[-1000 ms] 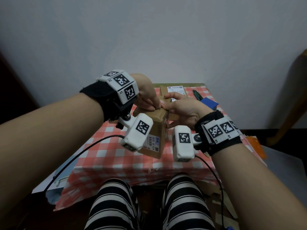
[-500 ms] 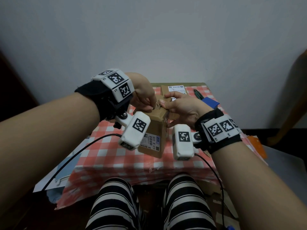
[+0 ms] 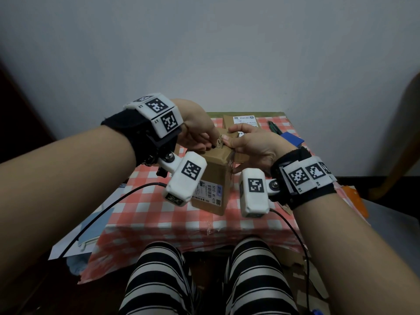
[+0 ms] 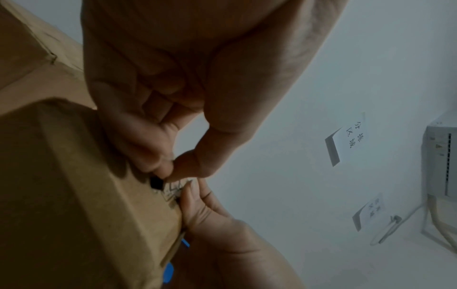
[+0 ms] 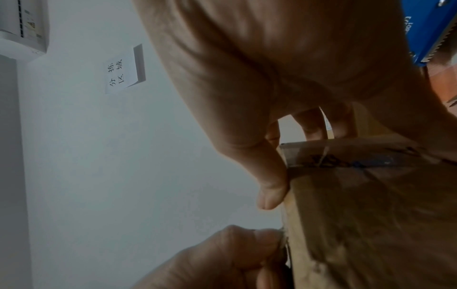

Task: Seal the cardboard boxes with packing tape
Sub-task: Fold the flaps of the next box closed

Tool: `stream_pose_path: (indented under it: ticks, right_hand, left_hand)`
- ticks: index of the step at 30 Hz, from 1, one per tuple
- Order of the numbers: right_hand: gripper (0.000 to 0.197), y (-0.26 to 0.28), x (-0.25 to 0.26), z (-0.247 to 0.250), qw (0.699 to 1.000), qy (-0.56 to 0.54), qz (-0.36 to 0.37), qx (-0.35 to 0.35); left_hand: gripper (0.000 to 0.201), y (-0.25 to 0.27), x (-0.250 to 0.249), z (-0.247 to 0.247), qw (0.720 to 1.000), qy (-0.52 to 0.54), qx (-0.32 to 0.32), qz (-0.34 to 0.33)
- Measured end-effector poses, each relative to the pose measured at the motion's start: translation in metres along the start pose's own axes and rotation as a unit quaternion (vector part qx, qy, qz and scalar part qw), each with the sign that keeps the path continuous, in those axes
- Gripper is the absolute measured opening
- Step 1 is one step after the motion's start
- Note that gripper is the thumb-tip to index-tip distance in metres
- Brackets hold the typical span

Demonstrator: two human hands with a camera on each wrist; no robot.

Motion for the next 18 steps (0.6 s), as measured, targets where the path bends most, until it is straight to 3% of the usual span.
stream_pose_path:
  ticks: [10,14,18]
  right_hand:
    - [0.024,-0.007,-0.002,0.004,0.999,0.043,0.007,-0.010]
    - [0.025,-0.006,-0.002,0.004,0.999,0.037,0.005,-0.009]
    - [0.024,-0.006,-0.003,0.006,1.000,0.030,0.005,-0.004]
  left_hand:
    - [0.021,0.006,-0.007,-0.011,0.996,-0.071,-0.034,-0.032]
    - [0.022,0.006,-0.012,-0.007,0.990,-0.093,-0.057,-0.094]
    - [0.016,0.009,-0.005,-0.007,0.998,-0.042,-0.022,-0.039]
Point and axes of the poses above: each hand's wrist, its own y-axis away from the middle knuckle, its own z-axis out of the back of the hand, x = y × z, the point moved 4 cm from there along -y, towards the middle knuckle, and after that the axes turned 5 degrees about y, right-handed, at the moved point
